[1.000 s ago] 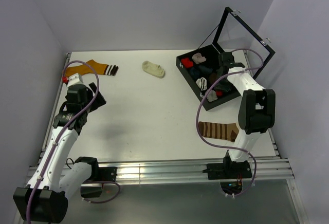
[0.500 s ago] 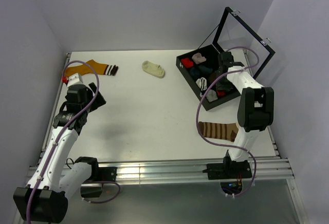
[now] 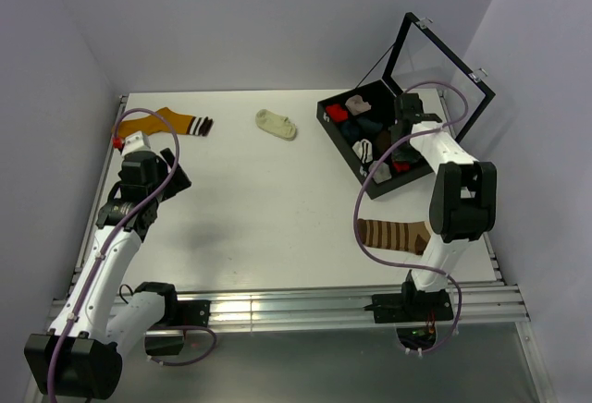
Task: Roll the socks
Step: Place the sock in the storage box.
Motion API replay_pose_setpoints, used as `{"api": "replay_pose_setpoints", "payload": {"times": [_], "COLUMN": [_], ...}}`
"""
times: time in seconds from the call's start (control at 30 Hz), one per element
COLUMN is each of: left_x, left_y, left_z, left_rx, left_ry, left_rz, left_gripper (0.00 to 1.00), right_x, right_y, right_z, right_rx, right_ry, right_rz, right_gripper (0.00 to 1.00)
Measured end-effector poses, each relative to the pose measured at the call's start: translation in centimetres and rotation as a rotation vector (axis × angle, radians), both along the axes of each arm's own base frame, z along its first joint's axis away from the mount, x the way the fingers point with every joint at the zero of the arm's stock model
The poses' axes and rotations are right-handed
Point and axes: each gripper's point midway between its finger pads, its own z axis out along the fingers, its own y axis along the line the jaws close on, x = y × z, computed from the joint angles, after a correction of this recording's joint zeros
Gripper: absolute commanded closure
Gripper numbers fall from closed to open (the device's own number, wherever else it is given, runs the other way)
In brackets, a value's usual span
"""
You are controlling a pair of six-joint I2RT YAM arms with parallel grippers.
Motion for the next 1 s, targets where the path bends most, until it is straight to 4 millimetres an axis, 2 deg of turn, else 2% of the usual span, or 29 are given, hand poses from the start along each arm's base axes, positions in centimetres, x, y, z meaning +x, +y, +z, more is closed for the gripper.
{"api": "replay_pose_setpoints", "payload": {"times": [0.13, 0.3, 0.6, 0.73, 0.77, 0.83, 0.87, 0.93, 1.0], "left_x": [0.0, 0.0, 0.0, 0.0, 0.0, 0.0, 0.0, 0.0, 0.1], "left_y": [0.0, 0.0, 0.0, 0.0, 0.0, 0.0, 0.0, 0.0, 0.0], "left_z": [0.0, -0.1, -0.1, -0.1, -0.1, -0.1, -0.1, -0.1, -0.1], "left_rx": [0.000, 0.000, 0.001, 0.001, 0.001, 0.001, 0.001, 0.001, 0.000], "left_ry": [0.001, 0.004, 0.005, 0.005, 0.005, 0.005, 0.005, 0.005, 0.004], "left_rz": [0.000, 0.000, 0.000, 0.000, 0.000, 0.000, 0.000, 0.000, 0.000], "left_gripper": [0.19, 0.19, 0.19, 0.19, 0.19, 0.19, 0.19, 0.19, 0.19], "right_x": [-0.1, -0.3, -0.1, 0.0, 0.0, -0.1, 0.0, -0.1, 0.0], "right_y": [0.4, 1.0, 0.3, 0.4, 0.4, 0.5, 0.5, 0.6, 0.6], "right_z": [-0.7, -2.7, -4.8, -5.1, -5.1, -5.1, -5.0, -4.9, -4.6], "right_rx": [0.022, 0.054, 0.140, 0.191, 0.199, 0.211, 0.216, 0.224, 0.229], "right_ry": [0.019, 0.067, 0.120, 0.161, 0.165, 0.166, 0.166, 0.167, 0.166], "right_rz": [0.010, 0.008, -0.079, -0.106, -0.109, -0.113, -0.115, -0.122, -0.128], "right_gripper": [1.00, 1.00, 1.00, 1.00, 0.91, 0.80, 0.72, 0.63, 0.58]}}
